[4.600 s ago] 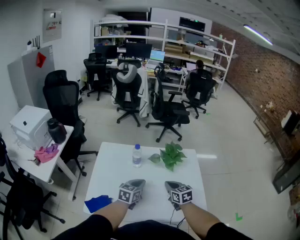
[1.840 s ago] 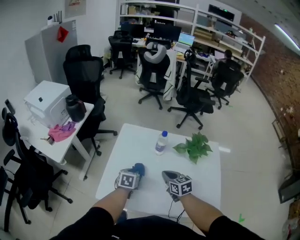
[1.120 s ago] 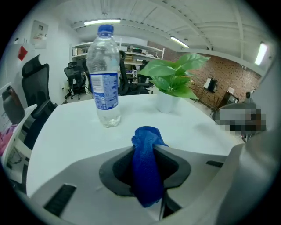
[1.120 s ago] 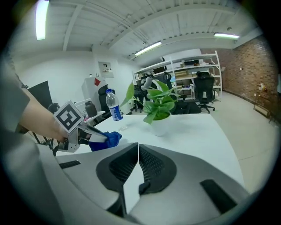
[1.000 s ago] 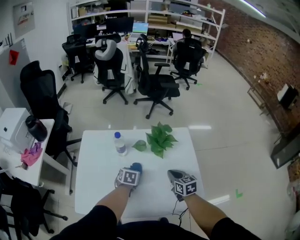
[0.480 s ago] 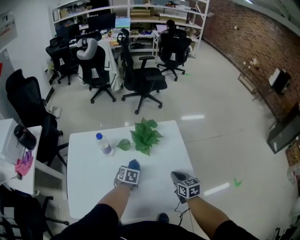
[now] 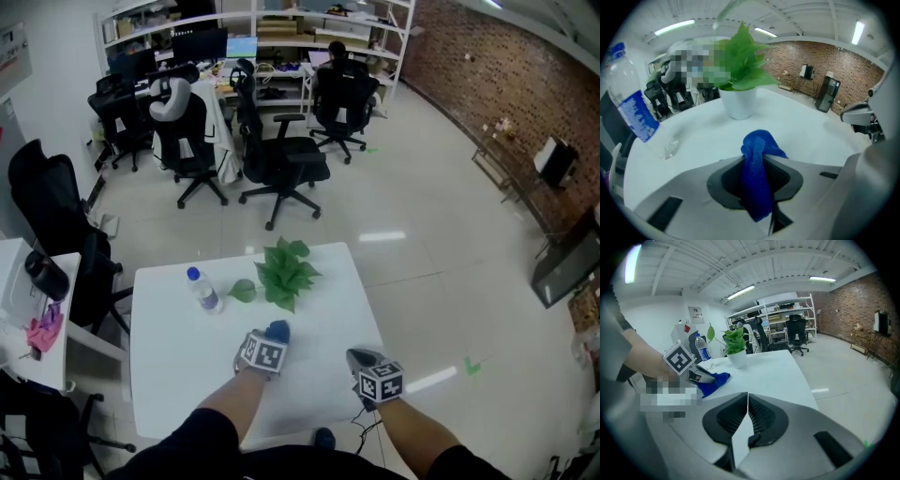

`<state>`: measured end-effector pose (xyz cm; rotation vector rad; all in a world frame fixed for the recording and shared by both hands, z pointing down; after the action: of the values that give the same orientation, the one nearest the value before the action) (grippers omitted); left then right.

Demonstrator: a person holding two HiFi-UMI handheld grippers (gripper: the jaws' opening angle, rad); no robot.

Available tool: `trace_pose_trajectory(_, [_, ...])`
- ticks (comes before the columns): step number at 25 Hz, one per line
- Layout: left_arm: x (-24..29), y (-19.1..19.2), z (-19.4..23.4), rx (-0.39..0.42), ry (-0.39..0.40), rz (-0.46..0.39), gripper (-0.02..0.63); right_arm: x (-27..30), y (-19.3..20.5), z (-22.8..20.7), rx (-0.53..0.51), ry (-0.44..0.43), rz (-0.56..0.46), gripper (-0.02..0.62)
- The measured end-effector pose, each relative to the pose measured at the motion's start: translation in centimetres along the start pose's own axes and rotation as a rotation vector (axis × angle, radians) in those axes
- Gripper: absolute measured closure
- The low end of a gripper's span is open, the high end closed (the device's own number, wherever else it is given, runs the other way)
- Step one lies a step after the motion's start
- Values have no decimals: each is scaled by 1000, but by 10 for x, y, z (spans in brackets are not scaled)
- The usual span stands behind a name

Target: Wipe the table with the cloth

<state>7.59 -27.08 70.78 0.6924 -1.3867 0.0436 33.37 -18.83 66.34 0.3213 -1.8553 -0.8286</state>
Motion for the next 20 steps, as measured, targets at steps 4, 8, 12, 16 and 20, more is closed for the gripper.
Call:
trace_pose_trajectory(4, [-15, 4, 39, -57, -72, 4, 526, 5, -3, 3, -6, 5, -5, 584])
trace_pose_trajectory(8, [-2, 18, 38, -48, -75, 58, 526, 5, 0, 10, -16, -16, -9, 584])
trace_pose_trajectory(12, [12, -1, 14, -7, -62, 47, 528, -4, 9, -2, 9, 10, -4, 584])
trace_pose_trajectory(16, [23, -19, -26, 31, -24, 21, 528, -20, 18, -13, 43, 33, 0, 584])
trace_pose_trajectory(20, [28, -32, -54, 70, 42, -1, 528, -30, 24, -22, 57, 59, 5, 584])
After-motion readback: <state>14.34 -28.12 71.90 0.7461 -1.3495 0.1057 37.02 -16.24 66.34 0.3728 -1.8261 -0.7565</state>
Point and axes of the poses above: the fingertips, and each gripper's own axes: x forward along the fingers, z to its left, y out of its underside, the point moved 7 cm from there along -x, backward along the fingers, and after that the axes turned 10 degrees about z, right-handed, at the moved point
